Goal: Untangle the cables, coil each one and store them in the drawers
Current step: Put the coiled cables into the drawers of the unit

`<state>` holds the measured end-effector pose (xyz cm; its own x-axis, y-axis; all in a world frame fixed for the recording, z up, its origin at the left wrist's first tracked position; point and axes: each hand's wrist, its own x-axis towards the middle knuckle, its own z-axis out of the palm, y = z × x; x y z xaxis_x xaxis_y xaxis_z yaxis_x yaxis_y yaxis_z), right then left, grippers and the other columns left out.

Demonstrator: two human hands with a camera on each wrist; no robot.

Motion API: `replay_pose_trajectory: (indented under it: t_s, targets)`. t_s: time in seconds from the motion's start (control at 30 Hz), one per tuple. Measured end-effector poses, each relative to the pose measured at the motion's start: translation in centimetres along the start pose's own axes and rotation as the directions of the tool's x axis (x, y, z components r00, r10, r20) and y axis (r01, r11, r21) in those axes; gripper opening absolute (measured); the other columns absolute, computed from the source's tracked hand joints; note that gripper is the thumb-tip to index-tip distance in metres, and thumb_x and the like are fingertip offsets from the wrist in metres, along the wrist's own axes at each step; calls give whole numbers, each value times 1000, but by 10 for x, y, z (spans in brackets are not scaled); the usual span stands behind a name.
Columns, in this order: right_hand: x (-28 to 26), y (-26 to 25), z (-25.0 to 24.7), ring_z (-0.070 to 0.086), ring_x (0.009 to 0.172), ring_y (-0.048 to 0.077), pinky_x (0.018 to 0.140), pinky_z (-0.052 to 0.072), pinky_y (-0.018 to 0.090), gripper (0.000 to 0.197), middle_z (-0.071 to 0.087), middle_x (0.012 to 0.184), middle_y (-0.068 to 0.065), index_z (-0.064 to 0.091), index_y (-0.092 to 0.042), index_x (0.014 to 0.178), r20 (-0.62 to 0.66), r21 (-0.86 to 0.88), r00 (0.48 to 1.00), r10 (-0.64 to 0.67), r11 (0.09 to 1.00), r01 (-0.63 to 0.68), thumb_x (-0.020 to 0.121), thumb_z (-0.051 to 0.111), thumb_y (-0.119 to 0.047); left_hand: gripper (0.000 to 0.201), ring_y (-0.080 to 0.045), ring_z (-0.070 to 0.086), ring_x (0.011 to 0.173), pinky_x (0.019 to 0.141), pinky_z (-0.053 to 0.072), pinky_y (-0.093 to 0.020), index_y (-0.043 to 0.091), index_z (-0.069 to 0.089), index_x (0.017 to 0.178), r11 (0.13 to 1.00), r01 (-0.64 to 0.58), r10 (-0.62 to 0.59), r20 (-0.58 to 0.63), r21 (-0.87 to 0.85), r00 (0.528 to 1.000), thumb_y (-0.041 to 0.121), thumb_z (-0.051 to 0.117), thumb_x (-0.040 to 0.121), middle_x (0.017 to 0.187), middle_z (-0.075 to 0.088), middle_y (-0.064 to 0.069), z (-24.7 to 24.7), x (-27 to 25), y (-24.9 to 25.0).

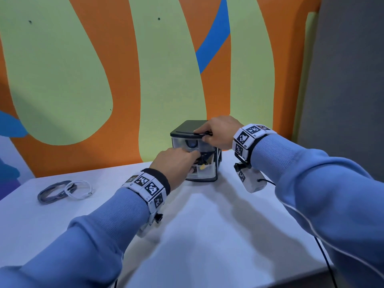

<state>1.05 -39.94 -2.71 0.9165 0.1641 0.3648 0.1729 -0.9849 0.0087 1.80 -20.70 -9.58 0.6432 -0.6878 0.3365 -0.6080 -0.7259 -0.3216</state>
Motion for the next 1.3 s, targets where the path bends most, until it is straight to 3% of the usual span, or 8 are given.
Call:
replay_pose_trajectory:
  t_s: [0.1, 0.23, 0.37, 0.57, 0.8, 0.9, 1.07, 1.3]
  targets:
    - [-1, -2, -1, 55, 66, 9, 54, 38, 25, 39, 63, 76, -18, 65, -41, 140, -3, 7, 1000, -2, 1000, 2, 104, 57, -29, 60, -35, 54, 69, 57, 37, -37, 31, 31, 147, 996, -8, 6, -20, -87, 1000, 3, 53, 99, 98, 66, -7, 3, -2, 4]
    - [-3, 0, -1, 50, 62, 6, 52, 35, 25, 39, 53, 65, -21, 64, -42, 139, -3, 32, 1000, 13, 999, -13, 104, 58, -29, 67, -36, 55, 86, 68, 39, -37, 33, 44, 154, 998, 6, -1, 83, -58, 997, -2, 44, 97, 127, 58, -12, 4, 1, 11]
    - [-5, -2, -3, 50, 61, 4, 54, 38, 25, 39, 53, 65, -21, 65, -42, 139, -8, 29, 1000, 10, 1000, -10, 104, 57, -28, 60, -31, 50, 94, 72, 35, -36, 45, 57, 144, 1000, 13, -13, -40, 8, 999, 7, 56, 98, 117, 41, -4, 2, 10, 7]
    - [-3, -1, 1, 60, 70, 17, 59, 43, 27, 41, 71, 84, -11, 70, -47, 130, 0, 53, 1000, 19, 998, -19, 97, 58, -26, 51, -24, 43, 77, 60, 33, -36, 18, 38, 118, 986, 160, -167, -242, -49, 956, 3, 72, 83, 97, 48, -3, 8, 26, 14]
    - [-3, 3, 2, 66, 89, 20, 68, 47, 26, 40, 76, 111, -11, 67, -46, 136, -1, 66, 1000, 22, 998, -22, 102, 57, -28, 18, -31, 51, 75, 63, 38, -37, 18, 41, 100, 951, 306, -309, -90, -47, 947, 15, 58, 97, 89, 57, -3, -2, 32, 29]
    - [-5, 2, 1, 61, 76, 16, 59, 43, 24, 39, 73, 95, -9, 67, -44, 136, -14, 64, 1000, 20, 998, -19, 103, 57, -26, 10, -32, 54, 78, 69, 43, -37, 18, 51, 90, 961, 266, -262, 61, -79, 963, 23, 56, 98, 92, 62, -7, 1, 18, 29]
    - [-10, 4, 0, 47, 69, 7, 53, 28, 16, 39, 76, 121, -6, 63, -40, 142, -21, 114, 1000, 19, 993, -17, 105, 56, -26, 49, -33, 65, 111, 92, 56, -40, 26, 57, 141, 967, 238, -171, 454, -95, 875, 17, 50, 94, 132, 65, -8, 12, 0, 25]
    - [-17, -6, -4, 49, 61, 2, 50, 32, 20, 39, 55, 74, -27, 63, -41, 141, 11, 137, 999, 46, 989, -47, 107, 53, -25, 33, -32, 63, 104, 78, 49, -33, 24, 60, 124, 921, 268, -118, 454, -283, 883, 10, 51, 95, 114, 63, -6, -20, -35, 26]
